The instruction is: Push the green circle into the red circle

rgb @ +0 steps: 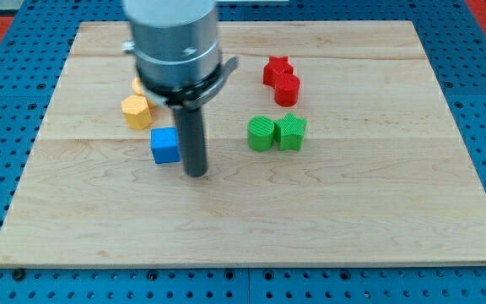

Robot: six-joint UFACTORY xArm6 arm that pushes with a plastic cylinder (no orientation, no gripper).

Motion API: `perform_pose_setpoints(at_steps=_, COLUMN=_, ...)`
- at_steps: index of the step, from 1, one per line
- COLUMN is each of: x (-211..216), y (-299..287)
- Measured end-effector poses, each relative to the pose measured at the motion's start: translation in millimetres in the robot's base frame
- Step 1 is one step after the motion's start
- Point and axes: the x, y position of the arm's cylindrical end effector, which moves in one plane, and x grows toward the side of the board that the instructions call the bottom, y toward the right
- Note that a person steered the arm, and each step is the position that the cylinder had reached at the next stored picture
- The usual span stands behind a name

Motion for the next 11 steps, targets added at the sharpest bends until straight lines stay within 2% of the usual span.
perform_pose_setpoints(at_steps=1, x=-45.7, y=-33.3)
perform_pose_setpoints(at_steps=2, x=-81.8, y=-38.5)
perform_pose_setpoints(at_steps=3, x=-48.0, y=-5.2)
perform_pose_setpoints(at_steps=4, x=-41.0, y=76.4)
perform_pose_setpoints(at_steps=5, x=-61.3, y=103.4)
perform_pose_setpoints(at_steps=6, x=-85.1, y=103.4)
perform_pose_setpoints(at_steps=7, x=-79.9, y=85.8)
perform_pose_setpoints(at_steps=8, x=-38.9, y=127.5)
perform_pose_setpoints(at_steps=9, x=-34.3, y=175.9)
perform_pose_setpoints(at_steps=11, x=-89.7, y=113.2)
